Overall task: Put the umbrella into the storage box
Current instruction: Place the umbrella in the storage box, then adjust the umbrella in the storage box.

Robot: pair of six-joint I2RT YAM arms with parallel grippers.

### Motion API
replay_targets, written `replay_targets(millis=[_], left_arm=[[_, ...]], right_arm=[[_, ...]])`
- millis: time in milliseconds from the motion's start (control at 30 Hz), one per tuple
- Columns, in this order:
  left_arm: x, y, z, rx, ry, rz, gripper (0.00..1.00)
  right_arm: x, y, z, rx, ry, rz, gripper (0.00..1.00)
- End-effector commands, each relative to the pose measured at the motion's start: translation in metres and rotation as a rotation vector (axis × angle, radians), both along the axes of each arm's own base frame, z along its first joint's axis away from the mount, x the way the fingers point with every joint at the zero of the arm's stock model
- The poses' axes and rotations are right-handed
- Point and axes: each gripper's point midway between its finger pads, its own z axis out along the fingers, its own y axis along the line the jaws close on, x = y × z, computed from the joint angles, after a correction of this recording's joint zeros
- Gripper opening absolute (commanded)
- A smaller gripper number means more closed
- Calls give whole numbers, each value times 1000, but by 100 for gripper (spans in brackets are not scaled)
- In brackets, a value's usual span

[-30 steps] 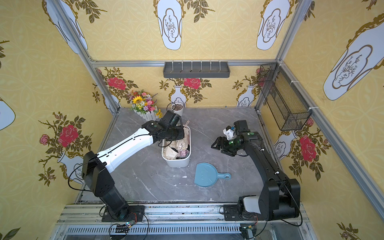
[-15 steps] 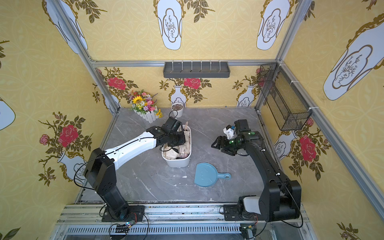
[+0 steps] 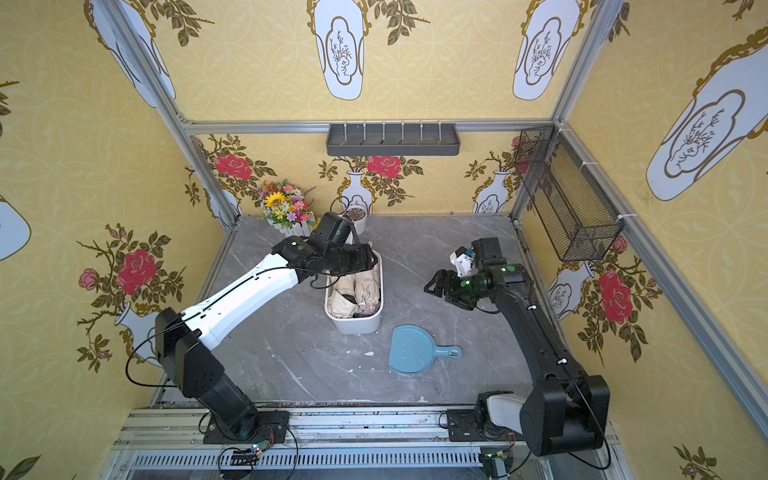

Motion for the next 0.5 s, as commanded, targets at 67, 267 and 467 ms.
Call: replay_targets(millis=[67, 267, 467], left_arm=[[1, 24, 29, -43, -126, 17, 77], [0, 84, 20, -78, -142, 115, 77], [-4, 110, -19, -38, -40, 168, 62]], right_arm=[[25, -4, 21, -28, -178, -9, 83], [38, -2, 27, -28, -259, 22, 84], [42, 0, 19, -27, -216, 38, 80]])
